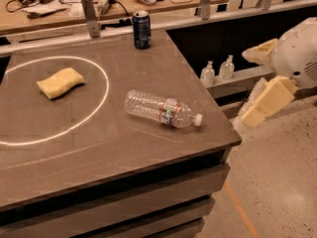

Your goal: Move water bottle near sponge

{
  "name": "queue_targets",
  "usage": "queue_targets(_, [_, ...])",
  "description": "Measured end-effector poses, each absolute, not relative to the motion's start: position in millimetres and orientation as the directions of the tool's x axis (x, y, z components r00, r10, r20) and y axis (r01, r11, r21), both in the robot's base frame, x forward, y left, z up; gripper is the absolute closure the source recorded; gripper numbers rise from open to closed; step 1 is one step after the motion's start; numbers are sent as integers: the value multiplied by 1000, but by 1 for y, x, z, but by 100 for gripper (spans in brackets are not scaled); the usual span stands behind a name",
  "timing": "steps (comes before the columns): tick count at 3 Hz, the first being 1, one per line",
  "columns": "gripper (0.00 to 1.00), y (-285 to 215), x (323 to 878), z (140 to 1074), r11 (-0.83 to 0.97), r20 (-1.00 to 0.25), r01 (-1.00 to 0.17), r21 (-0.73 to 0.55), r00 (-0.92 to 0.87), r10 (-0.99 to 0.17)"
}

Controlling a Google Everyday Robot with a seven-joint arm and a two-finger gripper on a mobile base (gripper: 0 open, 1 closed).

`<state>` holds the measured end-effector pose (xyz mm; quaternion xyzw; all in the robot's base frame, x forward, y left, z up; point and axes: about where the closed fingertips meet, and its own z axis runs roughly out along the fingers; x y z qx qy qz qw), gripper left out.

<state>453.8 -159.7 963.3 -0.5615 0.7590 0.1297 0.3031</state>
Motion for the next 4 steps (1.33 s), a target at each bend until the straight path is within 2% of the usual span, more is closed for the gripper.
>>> queue_targets(1, [0,-134,463,954,357,-672,-921,-153,-168,-721])
queue_targets(2, [0,-92,505,907,421,-734,-894,-151,-184,-654])
queue_targets(4, [0,-82,502,900,415,-737,-893,-175,-161,-657])
